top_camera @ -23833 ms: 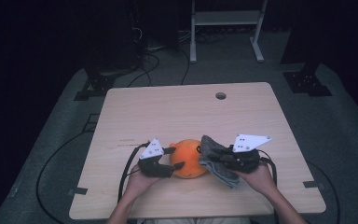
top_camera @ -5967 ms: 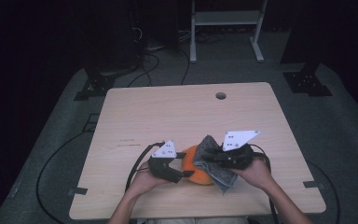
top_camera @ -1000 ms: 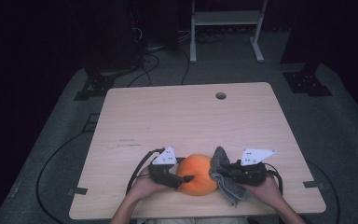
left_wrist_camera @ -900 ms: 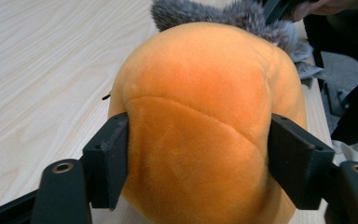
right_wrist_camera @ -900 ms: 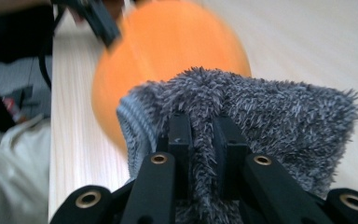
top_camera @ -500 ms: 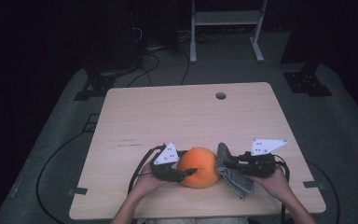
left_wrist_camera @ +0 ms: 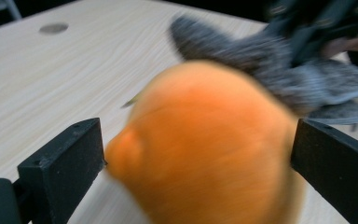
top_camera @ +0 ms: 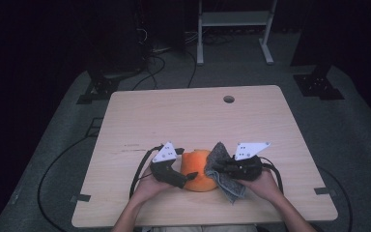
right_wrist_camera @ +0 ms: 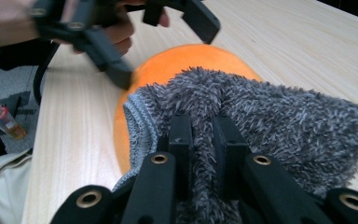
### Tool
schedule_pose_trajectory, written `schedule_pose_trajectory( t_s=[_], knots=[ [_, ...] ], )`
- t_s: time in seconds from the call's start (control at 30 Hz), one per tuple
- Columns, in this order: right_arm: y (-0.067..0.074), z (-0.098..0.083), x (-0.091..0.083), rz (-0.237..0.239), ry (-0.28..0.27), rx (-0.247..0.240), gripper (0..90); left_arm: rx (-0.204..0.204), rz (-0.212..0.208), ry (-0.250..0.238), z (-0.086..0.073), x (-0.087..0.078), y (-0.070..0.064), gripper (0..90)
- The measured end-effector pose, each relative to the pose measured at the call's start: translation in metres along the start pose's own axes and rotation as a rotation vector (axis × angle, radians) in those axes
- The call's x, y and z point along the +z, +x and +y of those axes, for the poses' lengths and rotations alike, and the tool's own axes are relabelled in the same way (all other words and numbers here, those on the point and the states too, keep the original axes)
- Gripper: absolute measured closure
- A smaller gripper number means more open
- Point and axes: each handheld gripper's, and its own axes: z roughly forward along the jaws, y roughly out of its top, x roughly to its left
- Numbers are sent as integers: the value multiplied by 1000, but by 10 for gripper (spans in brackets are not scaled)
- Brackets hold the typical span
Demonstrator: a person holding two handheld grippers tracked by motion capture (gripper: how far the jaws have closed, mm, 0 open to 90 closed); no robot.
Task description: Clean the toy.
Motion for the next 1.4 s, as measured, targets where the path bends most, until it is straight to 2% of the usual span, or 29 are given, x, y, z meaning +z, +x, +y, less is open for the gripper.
schedule_pose_trajectory(
  t_s=[0.07, 0.17, 0.27, 0.33, 0.43, 0.53, 0.57, 0.63, 0.77, 0.87, 0.93, 1.0, 1.07, 1.13, 1.17, 1.2, 1.4],
  knots=[
    [3, -3, -3, 2, 2, -9, 791, -38, -50, 22, -3, 4, 1, 37],
    [6, -6, -7, 0, 0, -12, 790, 8, -46, 11, -4, 6, -5, 112],
    [12, -4, -15, -29, -17, -26, 793, 35, -31, 19, -2, 7, -8, 131],
    [19, 4, -17, -57, -22, -74, 797, 56, -28, 18, -1, 7, -10, 139],
    [29, 22, -15, -46, -36, -125, 798, 97, -44, 18, 2, 7, -17, 140],
    [34, 33, -2, -28, -8, -178, 799, 179, -39, 42, 5, 5, -25, 139],
    [34, 34, 2, -25, 3, -184, 800, 177, -40, 48, 4, 4, -24, 140],
    [32, 33, 5, -12, 6, -171, 800, 136, -51, 37, 0, 2, -20, 146],
    [30, 27, -1, -39, 33, -186, 800, 129, -55, 32, -3, 0, -17, 148],
    [26, 19, -6, -50, 37, -163, 800, 121, -53, 23, -4, 1, -16, 145],
    [26, 13, -10, -61, 40, -158, 800, 108, -51, 17, -2, 0, -15, 85],
    [27, 10, -12, -70, 33, -155, 800, 71, -63, 12, 1, 2, -13, 57],
    [29, 8, -12, -66, 26, -155, 799, 49, -71, 29, 3, 5, -11, 26],
    [29, 7, -11, -59, 19, -152, 800, 39, -93, 45, 1, 7, -10, 44],
    [29, 6, -11, -52, 18, -146, 800, 43, -101, 44, 0, 7, -9, 98],
    [27, 6, -12, -46, 19, -139, 800, 56, -92, 43, 0, 7, -10, 118],
    [16, -4, -17, -34, 23, -97, 799, 105, -65, 68, -3, 3, -11, 178]
  ],
)
